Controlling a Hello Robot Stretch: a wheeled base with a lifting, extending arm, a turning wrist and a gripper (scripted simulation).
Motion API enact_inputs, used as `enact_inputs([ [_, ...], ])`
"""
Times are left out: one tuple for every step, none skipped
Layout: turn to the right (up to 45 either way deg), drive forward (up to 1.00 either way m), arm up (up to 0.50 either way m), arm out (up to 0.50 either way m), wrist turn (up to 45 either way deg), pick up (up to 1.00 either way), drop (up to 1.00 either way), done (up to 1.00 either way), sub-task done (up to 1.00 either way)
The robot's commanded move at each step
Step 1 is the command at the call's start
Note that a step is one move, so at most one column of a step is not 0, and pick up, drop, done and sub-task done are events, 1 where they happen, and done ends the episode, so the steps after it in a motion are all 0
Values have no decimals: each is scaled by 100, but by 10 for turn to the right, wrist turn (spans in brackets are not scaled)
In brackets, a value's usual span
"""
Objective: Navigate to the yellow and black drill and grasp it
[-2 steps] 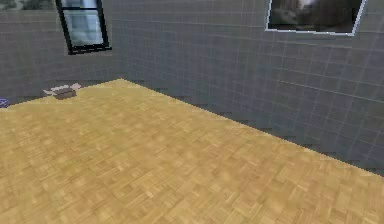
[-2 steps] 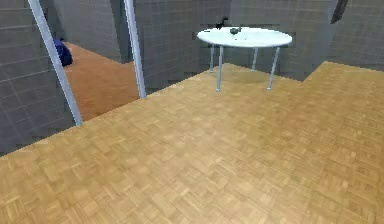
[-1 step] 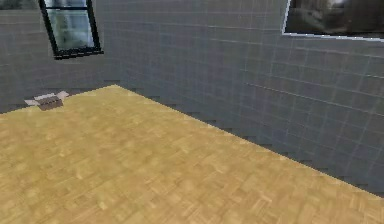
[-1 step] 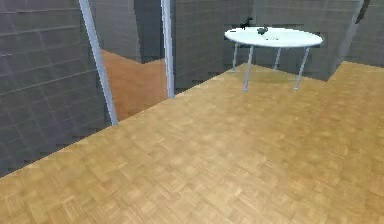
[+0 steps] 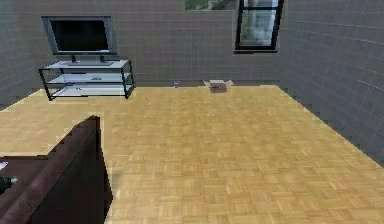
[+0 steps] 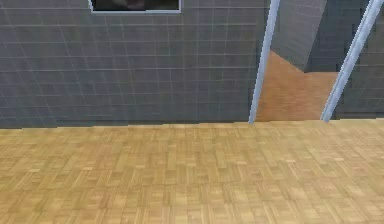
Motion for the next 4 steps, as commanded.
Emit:
enact_inputs([
  [0,100,0,0,0,0,0,0,0],
  [-60,0,0,0,0,0,0,0,0],
  [0,50,0,0,0,0,0,0,0],
  [-360,0,0,0,0,0,0,0,0],
])
